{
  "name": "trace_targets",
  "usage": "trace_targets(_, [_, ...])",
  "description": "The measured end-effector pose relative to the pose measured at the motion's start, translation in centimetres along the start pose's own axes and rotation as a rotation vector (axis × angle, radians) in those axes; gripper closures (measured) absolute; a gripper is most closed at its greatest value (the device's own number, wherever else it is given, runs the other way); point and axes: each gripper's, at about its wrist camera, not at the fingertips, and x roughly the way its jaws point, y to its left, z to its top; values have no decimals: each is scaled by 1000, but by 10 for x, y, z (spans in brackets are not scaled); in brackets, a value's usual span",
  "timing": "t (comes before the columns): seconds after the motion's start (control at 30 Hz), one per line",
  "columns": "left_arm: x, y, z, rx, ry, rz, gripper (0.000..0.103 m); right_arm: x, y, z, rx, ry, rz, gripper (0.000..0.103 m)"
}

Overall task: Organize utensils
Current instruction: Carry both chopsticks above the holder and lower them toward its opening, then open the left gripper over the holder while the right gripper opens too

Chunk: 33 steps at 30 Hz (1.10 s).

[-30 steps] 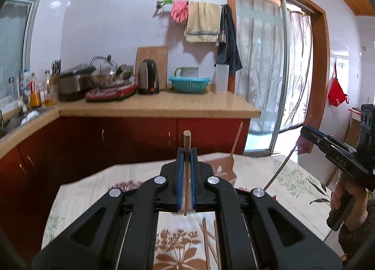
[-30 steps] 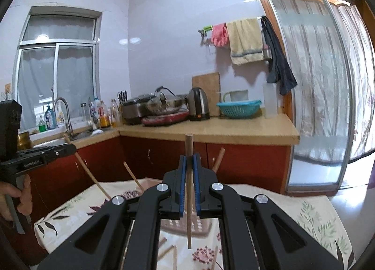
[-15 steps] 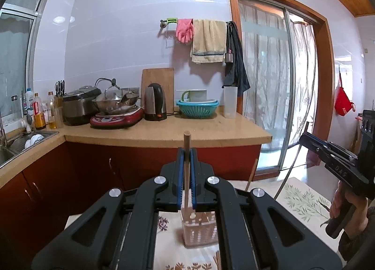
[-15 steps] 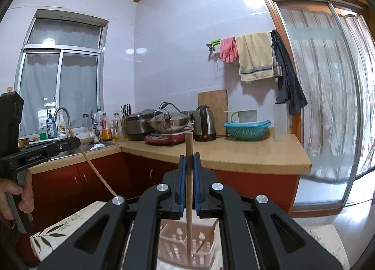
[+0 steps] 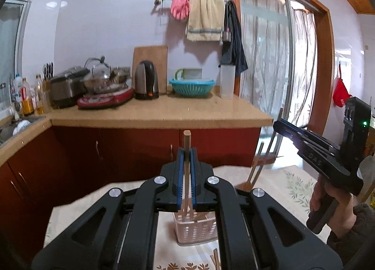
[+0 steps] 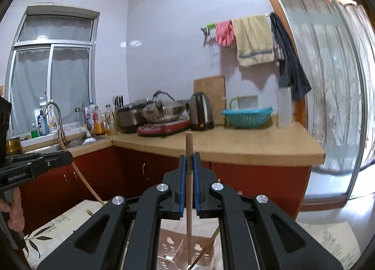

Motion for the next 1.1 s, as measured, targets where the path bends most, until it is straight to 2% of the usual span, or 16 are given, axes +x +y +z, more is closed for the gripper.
trace_targets(0.27, [32, 8, -35, -42, 90, -3, 95, 22, -1, -33, 3, 128, 0, 94])
trace_targets(0.3, [34, 10, -39, -53, 99, -4, 90, 22, 0, -35, -1, 137, -5, 85])
trace_targets(0.33, [34, 11, -40, -59, 101, 0, 81, 22, 0, -36, -4, 138, -7, 79])
trace_targets(0.37, [33, 13, -42, -65, 98, 9, 70, 20, 1, -35, -8, 135, -13, 64])
trace_targets(0.4, [31, 14, -42, -68, 94, 13, 68, 18, 2, -34, -11, 127, -19, 56])
trace_targets(0.63, [4, 17, -44, -61, 66, 56, 42, -9, 3, -21, -31, 96, -45, 41])
trace_targets(0.77, [-20, 16, -56, -69, 68, 81, 36, -37, 1, -22, -24, 89, -60, 38])
trace_targets(0.9, [-43, 11, -80, -83, 89, 94, 34, -64, -1, -36, -17, 112, -70, 38])
trace_targets(1.1, [-62, 0, -123, -112, 140, 85, 32, -103, -1, -82, 17, 183, -101, 38])
